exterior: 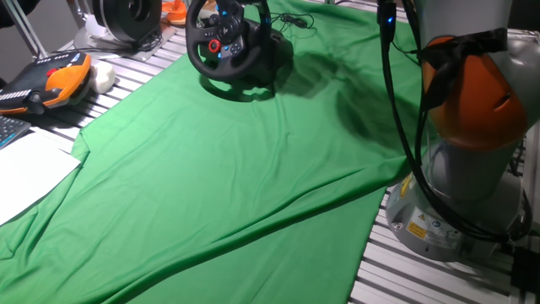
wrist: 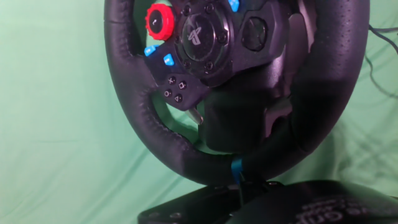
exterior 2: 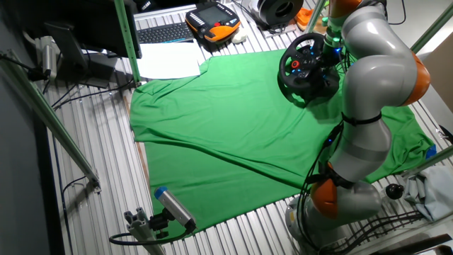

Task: Rotate the steering wheel 90 degrees clockwise

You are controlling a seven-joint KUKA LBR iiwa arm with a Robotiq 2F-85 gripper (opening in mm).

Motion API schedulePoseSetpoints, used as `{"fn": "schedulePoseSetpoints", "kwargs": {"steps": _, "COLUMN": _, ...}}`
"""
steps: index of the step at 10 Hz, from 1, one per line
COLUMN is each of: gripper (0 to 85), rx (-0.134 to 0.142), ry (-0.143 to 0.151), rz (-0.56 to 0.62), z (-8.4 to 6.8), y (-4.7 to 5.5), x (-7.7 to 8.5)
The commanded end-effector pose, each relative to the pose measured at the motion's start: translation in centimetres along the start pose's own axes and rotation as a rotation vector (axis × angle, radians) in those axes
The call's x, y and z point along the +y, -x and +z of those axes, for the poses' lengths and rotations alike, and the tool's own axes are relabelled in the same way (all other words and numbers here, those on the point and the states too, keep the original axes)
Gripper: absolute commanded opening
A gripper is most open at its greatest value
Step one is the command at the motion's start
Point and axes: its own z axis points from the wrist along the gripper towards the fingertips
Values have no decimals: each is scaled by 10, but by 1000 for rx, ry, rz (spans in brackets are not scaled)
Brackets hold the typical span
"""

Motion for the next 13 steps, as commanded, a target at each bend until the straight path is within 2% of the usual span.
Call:
{"fn": "schedulePoseSetpoints", "kwargs": {"steps": 1, "gripper": 0, "rx": -2, "ry": -1, "rz": 0, "z": 2, "y": 1, "x": 1}}
{"fn": "schedulePoseSetpoints", "kwargs": {"steps": 3, "gripper": 0, "rx": -6, "ry": -7, "rz": 1, "z": 4, "y": 4, "x": 2}}
{"fn": "schedulePoseSetpoints", "kwargs": {"steps": 10, "gripper": 0, "rx": -3, "ry": 10, "rz": 6, "z": 17, "y": 6, "x": 3}}
{"fn": "schedulePoseSetpoints", "kwargs": {"steps": 11, "gripper": 0, "rx": 4, "ry": 6, "rz": 6, "z": 17, "y": 6, "x": 3}}
{"fn": "schedulePoseSetpoints", "kwargs": {"steps": 13, "gripper": 0, "rx": 39, "ry": -6, "rz": 12, "z": 13, "y": 6, "x": 4}}
